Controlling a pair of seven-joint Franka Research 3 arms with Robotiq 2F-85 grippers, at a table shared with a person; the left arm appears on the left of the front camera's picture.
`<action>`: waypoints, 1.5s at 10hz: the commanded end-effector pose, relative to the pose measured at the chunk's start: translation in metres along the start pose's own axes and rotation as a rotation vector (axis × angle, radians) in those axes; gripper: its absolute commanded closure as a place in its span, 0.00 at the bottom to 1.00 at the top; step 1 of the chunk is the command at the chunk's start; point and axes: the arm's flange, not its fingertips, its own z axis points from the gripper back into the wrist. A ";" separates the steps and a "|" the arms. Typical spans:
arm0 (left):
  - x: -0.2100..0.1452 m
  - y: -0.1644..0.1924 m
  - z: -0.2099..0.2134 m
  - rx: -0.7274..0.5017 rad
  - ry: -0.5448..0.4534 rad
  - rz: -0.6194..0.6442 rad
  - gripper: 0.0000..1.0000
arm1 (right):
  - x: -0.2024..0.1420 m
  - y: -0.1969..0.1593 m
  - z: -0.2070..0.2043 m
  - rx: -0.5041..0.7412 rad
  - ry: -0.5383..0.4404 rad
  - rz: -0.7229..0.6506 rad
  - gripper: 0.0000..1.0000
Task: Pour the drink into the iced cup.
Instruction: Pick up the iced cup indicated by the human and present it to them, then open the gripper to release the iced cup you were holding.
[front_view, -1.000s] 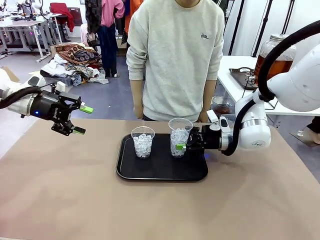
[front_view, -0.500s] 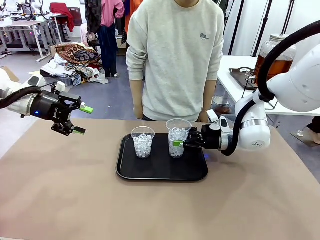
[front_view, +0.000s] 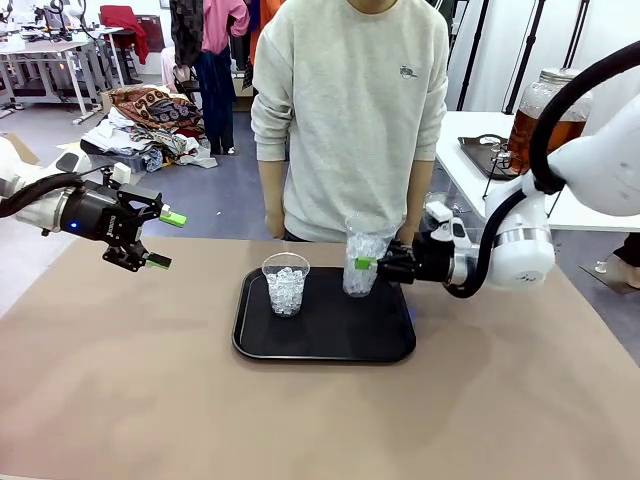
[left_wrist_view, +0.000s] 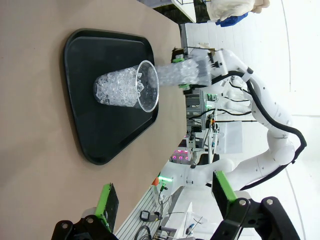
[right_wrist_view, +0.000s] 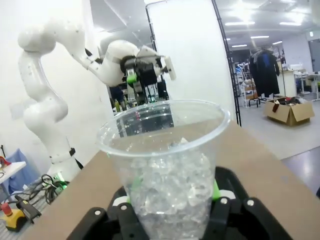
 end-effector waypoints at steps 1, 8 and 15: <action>-0.001 -0.001 0.000 -0.003 -0.002 -0.002 0.00 | 0.037 -0.009 0.009 0.037 0.011 -0.016 0.39; -0.001 -0.001 0.000 -0.003 -0.002 -0.002 0.00 | 0.088 -0.040 0.005 0.044 0.132 0.027 0.39; -0.001 -0.001 0.000 -0.003 -0.002 -0.002 0.00 | 0.081 -0.033 0.011 0.042 0.115 0.050 0.39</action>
